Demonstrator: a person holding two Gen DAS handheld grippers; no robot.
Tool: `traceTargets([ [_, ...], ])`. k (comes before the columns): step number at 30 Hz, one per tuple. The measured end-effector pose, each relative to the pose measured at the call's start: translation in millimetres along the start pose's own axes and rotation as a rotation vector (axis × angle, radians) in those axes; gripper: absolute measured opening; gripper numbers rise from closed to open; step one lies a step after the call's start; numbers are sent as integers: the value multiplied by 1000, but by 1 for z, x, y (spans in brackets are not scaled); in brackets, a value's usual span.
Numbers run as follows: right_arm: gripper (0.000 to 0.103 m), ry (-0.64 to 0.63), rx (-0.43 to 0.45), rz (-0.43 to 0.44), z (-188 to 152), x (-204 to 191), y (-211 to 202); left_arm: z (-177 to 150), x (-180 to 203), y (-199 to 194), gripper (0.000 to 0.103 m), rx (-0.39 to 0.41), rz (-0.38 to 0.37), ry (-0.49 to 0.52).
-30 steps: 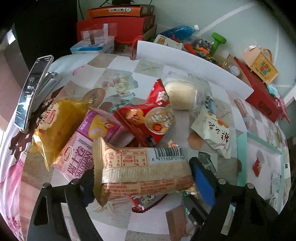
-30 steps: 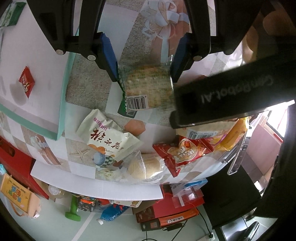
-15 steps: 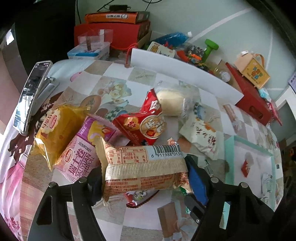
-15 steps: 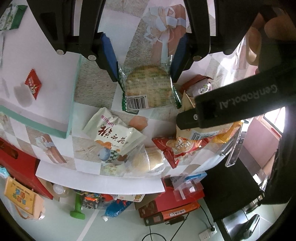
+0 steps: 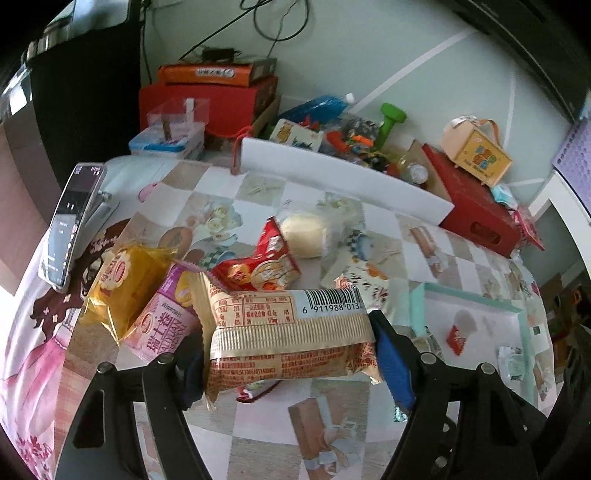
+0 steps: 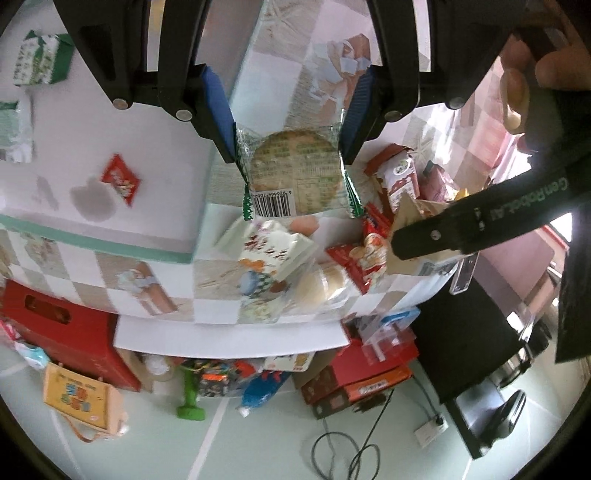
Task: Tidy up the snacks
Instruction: 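Carry the cracker packet over the tray with the right tool while the left tool carries the roll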
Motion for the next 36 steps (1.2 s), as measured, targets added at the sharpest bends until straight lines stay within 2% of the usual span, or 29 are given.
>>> traceTargets([
  [11, 59, 186, 54, -156, 3, 104, -37, -9, 71, -2, 78, -6, -104, 131],
  [21, 59, 339, 93, -285, -7, 191, -72, -43, 148, 16, 79, -83, -198, 293],
  [26, 59, 376, 83, -310, -13, 210, -73, -62, 169, 31, 79, -130, -220, 335],
  [36, 59, 327, 19, -298, -20, 196, -52, -82, 177, 50, 79, -187, -214, 365],
])
Point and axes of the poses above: each gripper's, at about its wrist camera, not at the fingertips, and y roughly the way its jaws point, x to its right, z to its top, the point moved 9 cm from there along y, roughly the way its jaws point, and after that the axes turned 7 degrees about -z, right-handed, at the moved point
